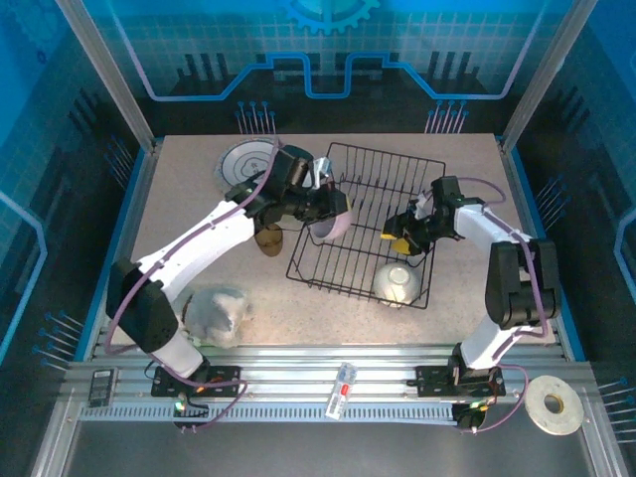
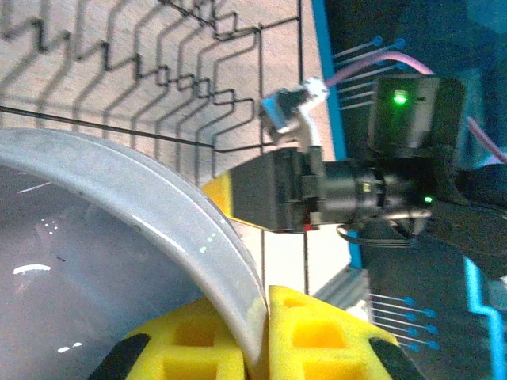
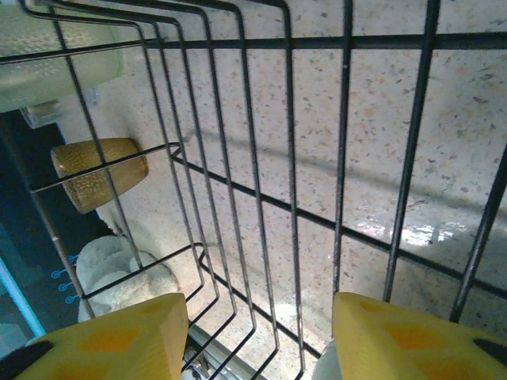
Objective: Unload the mixed dishes from the dish rack
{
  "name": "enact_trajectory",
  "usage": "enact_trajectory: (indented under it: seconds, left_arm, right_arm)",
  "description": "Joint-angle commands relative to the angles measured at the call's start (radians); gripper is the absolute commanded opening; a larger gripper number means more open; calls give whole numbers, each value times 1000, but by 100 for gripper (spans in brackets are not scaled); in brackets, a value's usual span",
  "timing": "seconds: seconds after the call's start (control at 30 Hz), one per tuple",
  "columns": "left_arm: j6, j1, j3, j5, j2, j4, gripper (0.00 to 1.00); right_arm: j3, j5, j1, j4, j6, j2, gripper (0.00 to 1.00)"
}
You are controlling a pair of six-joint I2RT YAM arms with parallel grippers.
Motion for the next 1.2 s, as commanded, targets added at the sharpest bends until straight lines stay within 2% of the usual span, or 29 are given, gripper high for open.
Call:
enact_trajectory:
  seconds: [0.0, 0.23, 0.4, 0.6, 0.73, 0.9, 1.17]
  left_arm:
    - [98, 27, 57, -149, -80, -228, 0]
    - [150, 83, 53, -261, -147, -407, 2]
    - [100, 163, -103, -240, -229, -410, 2]
    - [67, 249, -252, -221, -227, -403, 0]
    - [81, 349, -268, -209, -166, -365, 0]
    - [121, 477, -172, -211, 0, -369, 0]
    - [132, 567, -24, -269, 202, -336, 0]
  right_arm:
    - [5, 6, 0, -34, 13, -65, 53]
    - [-17, 29, -1, -56, 11, -129, 53]
    - [-33, 26, -1, -53, 17, -156, 54]
    - [-55, 13, 0, -32, 42, -173, 54]
    - [-65, 12, 5, -33, 46, -188, 53]
    - [-84, 18, 11, -45, 48, -221, 54]
    - [-110, 57, 15, -106, 37, -320, 57]
